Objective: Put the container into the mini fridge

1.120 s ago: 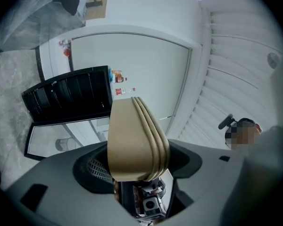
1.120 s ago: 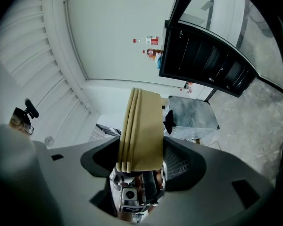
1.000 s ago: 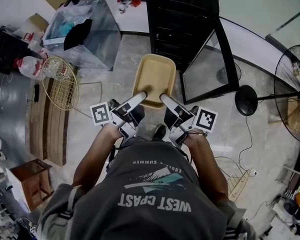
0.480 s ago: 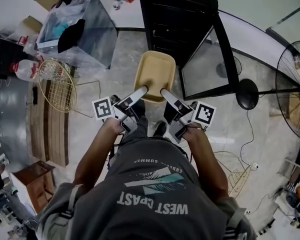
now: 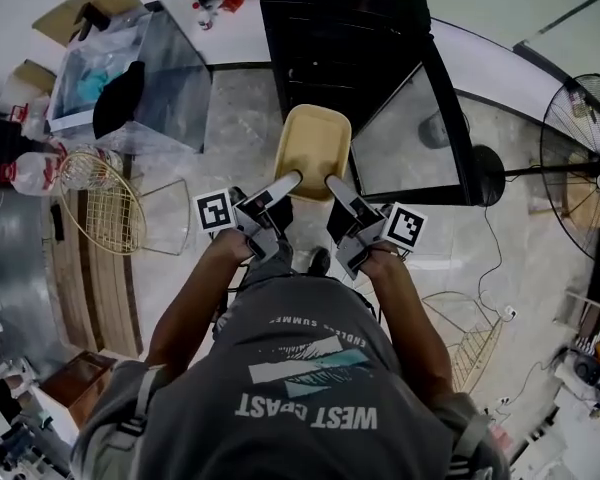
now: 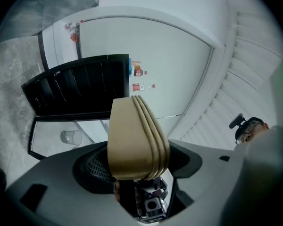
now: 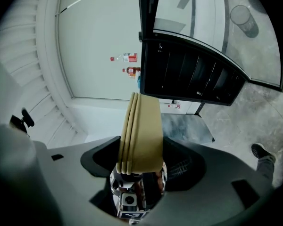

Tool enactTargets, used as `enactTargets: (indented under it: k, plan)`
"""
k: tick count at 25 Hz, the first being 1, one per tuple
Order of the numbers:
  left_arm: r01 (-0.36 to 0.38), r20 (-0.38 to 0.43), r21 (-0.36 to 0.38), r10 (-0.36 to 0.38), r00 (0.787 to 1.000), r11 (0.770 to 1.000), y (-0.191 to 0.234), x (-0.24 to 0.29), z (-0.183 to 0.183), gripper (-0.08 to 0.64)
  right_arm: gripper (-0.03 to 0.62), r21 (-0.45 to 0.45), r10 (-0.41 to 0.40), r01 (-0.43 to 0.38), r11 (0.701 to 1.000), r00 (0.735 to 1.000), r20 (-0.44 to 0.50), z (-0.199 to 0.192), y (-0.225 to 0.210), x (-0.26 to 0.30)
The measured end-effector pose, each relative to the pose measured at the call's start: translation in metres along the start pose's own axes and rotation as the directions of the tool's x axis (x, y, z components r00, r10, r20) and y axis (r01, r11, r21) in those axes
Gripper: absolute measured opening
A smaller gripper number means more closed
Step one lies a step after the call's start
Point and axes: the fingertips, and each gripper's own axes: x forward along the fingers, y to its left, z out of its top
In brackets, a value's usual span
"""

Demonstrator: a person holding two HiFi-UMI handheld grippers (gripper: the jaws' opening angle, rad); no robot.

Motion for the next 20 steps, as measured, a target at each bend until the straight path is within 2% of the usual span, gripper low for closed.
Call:
enactTargets:
  k: [7,14,20]
  plan:
    - [0.005,-0.049,0.002,-0.005,0.999,1.0,0.013,0.011,0.033,0.319,0.29,-0.001,-0.015,0.015,1.0,0.993,0.119,0.023,-0.008,0.028]
    - [-0.012,-0.016,0.003,0.012,1.0,1.0,0.026,0.016,0.072,0.321,0.287,-0.013,-0.024,0.028,1.0,0.969,0.244,0.04,-0.014,0.055]
    - [-0.028,0.048,-0.006,0.028,0.998,1.0,0.045,0.018,0.102,0.319,0.285,0.0,-0.037,0.039,0.999,0.942,0.332,0.054,-0.03,0.076]
